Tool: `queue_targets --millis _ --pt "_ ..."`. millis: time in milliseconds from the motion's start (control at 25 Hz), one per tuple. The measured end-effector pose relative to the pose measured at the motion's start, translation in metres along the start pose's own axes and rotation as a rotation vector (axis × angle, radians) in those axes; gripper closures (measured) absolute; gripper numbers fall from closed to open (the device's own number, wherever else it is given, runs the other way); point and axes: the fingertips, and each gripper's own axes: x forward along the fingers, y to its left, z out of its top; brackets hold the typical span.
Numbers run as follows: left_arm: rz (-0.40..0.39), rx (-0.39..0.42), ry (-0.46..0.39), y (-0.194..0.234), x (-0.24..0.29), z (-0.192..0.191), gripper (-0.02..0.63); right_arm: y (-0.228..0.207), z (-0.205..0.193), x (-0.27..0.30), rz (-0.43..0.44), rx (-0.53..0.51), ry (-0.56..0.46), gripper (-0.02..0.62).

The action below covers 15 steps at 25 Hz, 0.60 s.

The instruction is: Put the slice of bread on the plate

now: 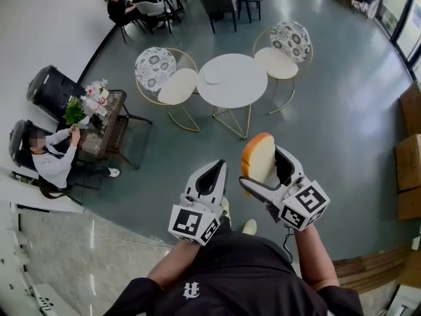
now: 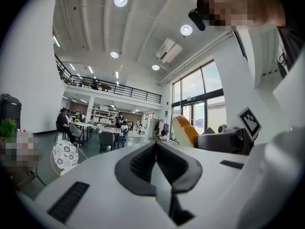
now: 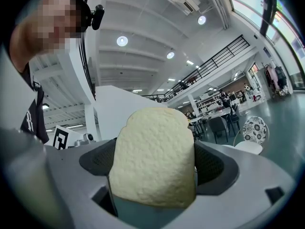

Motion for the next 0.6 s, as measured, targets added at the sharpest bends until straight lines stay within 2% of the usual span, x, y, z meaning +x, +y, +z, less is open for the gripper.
queue_targets --millis 280,600 --pt "-0.012 -0.004 -0.011 0.039 0.025 -0.003 0.601 -0.022 0.001 0.038 -0.024 0.012 0.002 0.084" --pt "-0.031 -0.007 -0.018 0.125 0.07 0.004 0.6 -0.053 0.015 0.124 -0.056 0.014 0.005 0.084"
